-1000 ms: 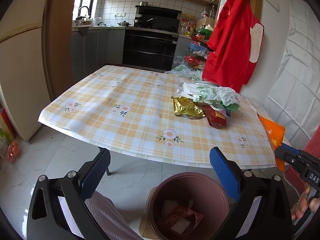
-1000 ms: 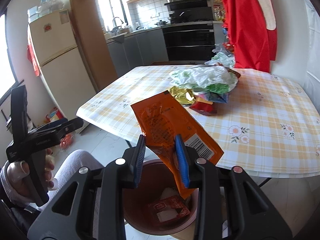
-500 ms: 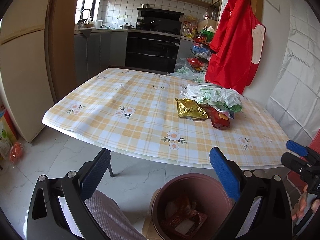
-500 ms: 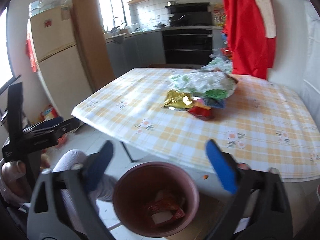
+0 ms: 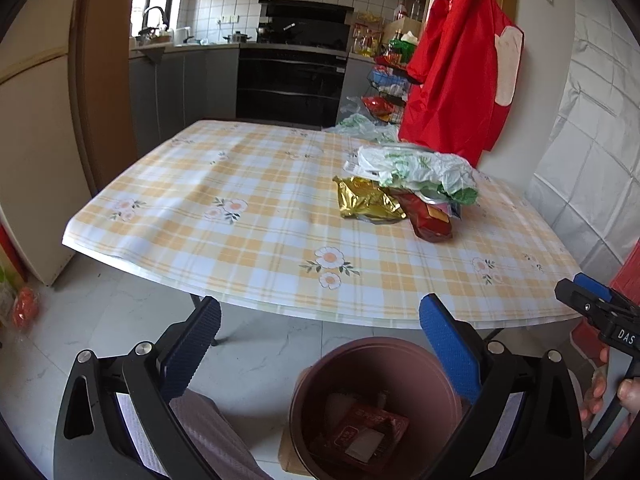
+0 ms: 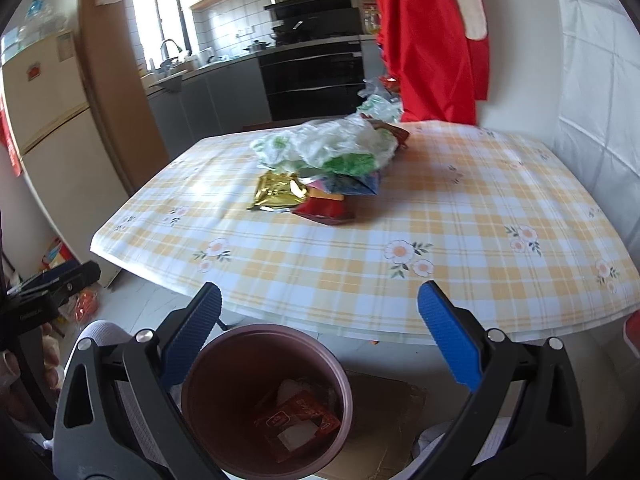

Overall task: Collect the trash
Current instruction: 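Reach the left tool to the white plastic bag and grasp it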

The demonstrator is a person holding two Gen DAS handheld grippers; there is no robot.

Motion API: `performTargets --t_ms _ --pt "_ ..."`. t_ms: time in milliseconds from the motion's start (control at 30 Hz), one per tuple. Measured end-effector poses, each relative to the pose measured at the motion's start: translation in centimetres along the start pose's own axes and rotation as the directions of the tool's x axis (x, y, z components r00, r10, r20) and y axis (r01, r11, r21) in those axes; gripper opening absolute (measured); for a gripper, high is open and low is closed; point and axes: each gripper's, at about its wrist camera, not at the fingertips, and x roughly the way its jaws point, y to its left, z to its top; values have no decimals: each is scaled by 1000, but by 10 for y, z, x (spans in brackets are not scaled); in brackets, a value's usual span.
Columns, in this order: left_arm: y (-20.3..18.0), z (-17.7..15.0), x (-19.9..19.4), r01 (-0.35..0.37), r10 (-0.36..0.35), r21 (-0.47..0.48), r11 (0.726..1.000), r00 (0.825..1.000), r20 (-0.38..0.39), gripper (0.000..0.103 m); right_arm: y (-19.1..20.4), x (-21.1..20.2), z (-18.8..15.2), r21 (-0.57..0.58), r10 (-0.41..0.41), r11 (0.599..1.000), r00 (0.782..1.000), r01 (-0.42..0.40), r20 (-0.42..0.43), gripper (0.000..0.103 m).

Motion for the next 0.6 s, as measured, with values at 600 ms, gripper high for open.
performTargets --t_ms 600 --pt "-62 67 61 145 -144 28 989 989 -34 97 -64 46 -13 164 7 986 999 1 -48 97"
